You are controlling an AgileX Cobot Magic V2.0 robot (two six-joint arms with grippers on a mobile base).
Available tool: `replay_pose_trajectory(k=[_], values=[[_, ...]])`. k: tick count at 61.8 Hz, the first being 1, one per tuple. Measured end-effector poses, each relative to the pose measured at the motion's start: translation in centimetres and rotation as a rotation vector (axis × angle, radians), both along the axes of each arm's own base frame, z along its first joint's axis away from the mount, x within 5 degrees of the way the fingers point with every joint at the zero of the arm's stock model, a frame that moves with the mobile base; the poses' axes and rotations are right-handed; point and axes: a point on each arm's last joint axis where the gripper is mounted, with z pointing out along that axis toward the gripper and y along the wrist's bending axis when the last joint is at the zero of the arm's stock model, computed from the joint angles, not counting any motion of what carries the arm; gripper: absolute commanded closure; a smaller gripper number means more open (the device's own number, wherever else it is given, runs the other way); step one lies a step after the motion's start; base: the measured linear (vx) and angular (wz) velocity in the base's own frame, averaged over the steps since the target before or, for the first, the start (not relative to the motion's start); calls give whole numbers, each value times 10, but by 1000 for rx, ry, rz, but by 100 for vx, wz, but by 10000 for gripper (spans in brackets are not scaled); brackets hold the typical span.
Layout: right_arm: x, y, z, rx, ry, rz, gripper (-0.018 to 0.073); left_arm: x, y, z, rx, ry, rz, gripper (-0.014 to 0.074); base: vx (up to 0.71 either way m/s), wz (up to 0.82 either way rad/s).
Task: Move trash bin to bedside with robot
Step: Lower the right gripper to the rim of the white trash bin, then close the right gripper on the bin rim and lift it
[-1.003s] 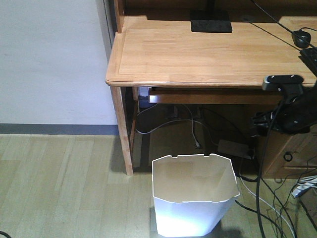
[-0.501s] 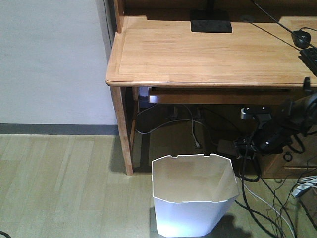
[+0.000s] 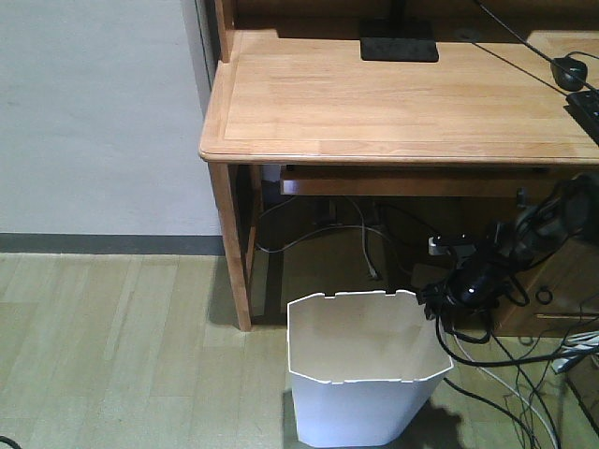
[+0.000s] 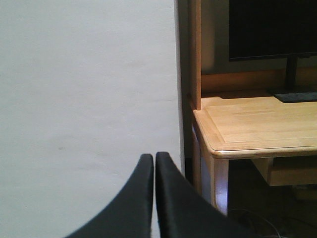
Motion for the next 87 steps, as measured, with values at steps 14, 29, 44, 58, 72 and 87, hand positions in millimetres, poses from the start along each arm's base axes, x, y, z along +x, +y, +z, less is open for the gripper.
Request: replay_pose_trajectory(k=[14,29,44,58,72,87], values=[[1,-2,-49,21,76,-2,-2,0,0,0,0,0,0,603,0,0],[2,-11,-91,44,132,-19,16,0,0,0,0,0,0,603,0,0],[14,-6,-111,61,136,1,165,0,0,0,0,0,0,603,0,0],[23,-1,-119,69,169,16,575,0,0,0,0,0,0,603,0,0],[27,-4,-118,73,166,-9,566,0,0,0,0,0,0,603,0,0],[19,-2,-105,140,119,-72,564,0,0,0,0,0,0,603,0,0]])
